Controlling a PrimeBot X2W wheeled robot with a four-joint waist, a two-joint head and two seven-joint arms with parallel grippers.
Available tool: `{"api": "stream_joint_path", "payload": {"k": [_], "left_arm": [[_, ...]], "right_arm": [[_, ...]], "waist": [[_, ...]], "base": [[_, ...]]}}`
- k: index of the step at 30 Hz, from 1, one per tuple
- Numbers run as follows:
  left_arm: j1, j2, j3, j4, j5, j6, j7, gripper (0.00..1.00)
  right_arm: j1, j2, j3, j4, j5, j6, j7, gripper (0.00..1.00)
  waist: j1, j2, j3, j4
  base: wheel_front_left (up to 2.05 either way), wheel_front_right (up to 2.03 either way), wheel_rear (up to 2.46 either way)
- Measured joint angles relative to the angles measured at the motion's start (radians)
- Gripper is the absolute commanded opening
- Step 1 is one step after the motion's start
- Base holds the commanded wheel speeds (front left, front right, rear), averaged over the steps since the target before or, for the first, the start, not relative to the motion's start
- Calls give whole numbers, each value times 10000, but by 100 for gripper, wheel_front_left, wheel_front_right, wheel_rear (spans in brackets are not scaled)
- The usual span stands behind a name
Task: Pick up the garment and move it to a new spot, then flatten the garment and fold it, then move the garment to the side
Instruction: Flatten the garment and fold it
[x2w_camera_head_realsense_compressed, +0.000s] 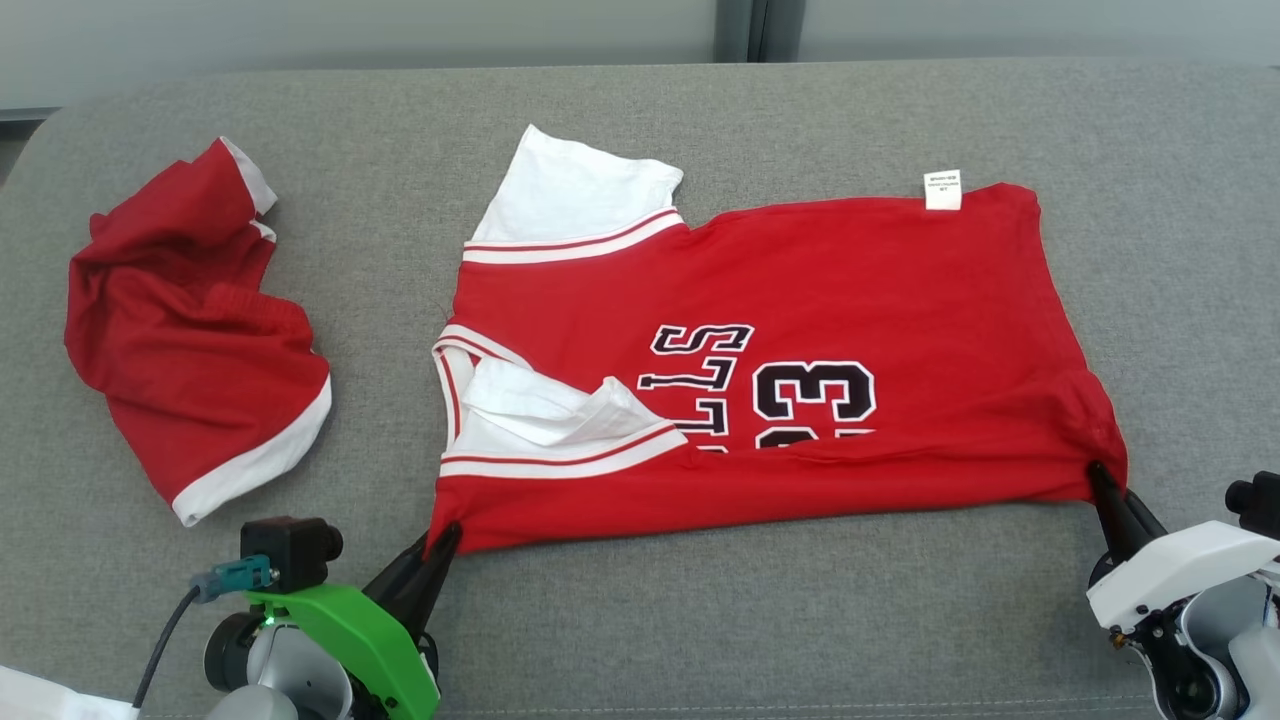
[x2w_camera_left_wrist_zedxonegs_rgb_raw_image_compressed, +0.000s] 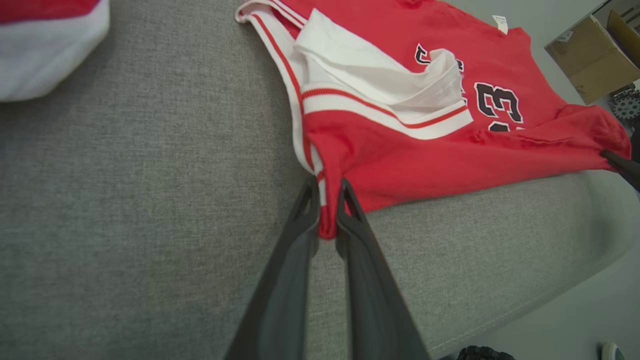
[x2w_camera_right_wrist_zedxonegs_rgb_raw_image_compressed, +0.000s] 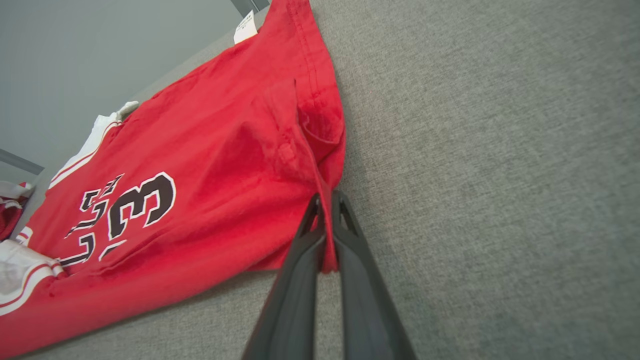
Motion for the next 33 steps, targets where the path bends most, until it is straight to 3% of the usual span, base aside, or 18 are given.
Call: {"api": "stream_joint_path", "payload": {"k": [1,2,3,4,6,33], "left_arm": [[13,0,-12,-38,0,27,2,0],[27,0,-21,-82,2,52,4,0],[42,0,-23,-132,2,54,15,11],[69,0,-25,-182,2,58,15,45],[135,0,-29,-222,2,144,42,100],[80,493,326,-1703,748,717,-190,100]], "right_arm": [[6,0,10,-35,0,-31,31,26],[26,0,21,-75,0,-77,33,44],[65,0,27,-119,0,-77,50,84],[122,0,33,-155,0,-84,90,100],[205,6,52,-176,0,-88,123,100],[373,-347,-123,-1764,-405,-625,117,100]], "waist": [[0,0,-4,2],[0,0,-8,2],[0,0,-11,2],[0,0,-13,0],[0,0,-20,-4],[0,0,-43,-76]], "base": [[0,0,0],[0,0,0],[0,0,0],[0,0,0],[0,0,0],[0,0,0]]}}
